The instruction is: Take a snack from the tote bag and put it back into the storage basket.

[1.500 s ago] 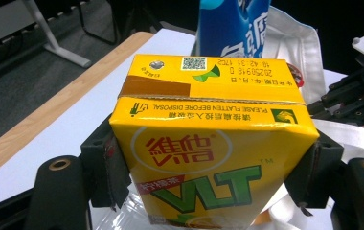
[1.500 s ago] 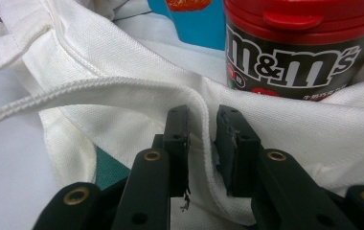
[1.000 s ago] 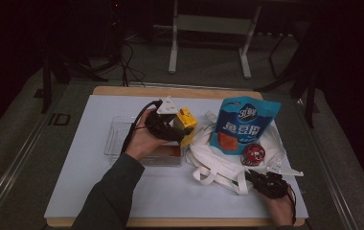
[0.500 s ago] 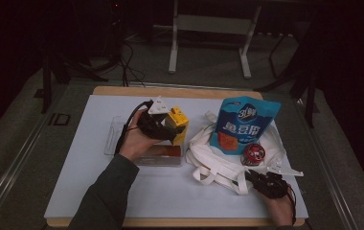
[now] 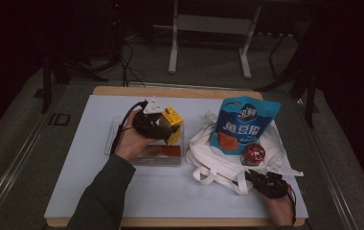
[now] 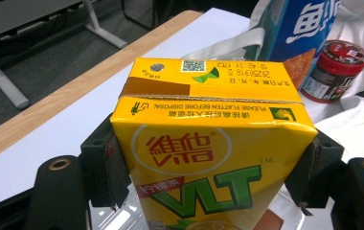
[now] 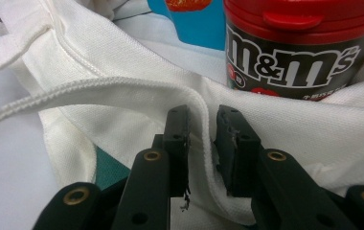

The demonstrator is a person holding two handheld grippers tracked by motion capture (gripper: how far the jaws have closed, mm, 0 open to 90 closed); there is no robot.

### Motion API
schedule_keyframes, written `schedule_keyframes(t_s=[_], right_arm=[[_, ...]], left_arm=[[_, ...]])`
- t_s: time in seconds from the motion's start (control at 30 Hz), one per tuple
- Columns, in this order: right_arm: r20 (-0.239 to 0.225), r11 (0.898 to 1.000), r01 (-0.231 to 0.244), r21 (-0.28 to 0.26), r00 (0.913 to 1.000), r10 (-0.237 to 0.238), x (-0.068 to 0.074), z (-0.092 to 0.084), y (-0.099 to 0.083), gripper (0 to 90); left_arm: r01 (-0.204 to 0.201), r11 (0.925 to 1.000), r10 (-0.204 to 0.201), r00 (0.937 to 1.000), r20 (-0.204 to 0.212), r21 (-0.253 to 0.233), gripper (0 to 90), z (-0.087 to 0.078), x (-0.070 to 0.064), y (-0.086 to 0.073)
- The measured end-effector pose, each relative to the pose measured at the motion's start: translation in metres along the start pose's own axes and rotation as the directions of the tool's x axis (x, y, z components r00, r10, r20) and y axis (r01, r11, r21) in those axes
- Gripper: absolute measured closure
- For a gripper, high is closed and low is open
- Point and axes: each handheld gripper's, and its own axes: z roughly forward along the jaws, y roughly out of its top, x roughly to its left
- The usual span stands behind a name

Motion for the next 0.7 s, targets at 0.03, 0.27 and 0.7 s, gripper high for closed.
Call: schedule_keyframes(t_s=[0.03,0.27,0.7], right_arm=[[0.0,1.0,0.0,0.0,1.0,0.0,0.0,0.0,0.0,74.7],[0.0,1.0,0.0,-0.001,1.0,0.0,0.0,0.0,0.0,74.7],[-0.001,1.0,-0.001,-0.001,1.0,0.001,0.0,0.0,0.0,74.7]], left_arm=[[0.0,1.0,0.0,1.0,0.0,0.0,28.8,0.0,0.0,0.0],[0.013,0.9999,-0.013,0.9995,-0.029,0.002,28.8,-0.004,0.007,-0.005],[0.049,0.9988,-0.049,0.9966,-0.067,0.003,28.7,-0.007,0.015,-0.012]])
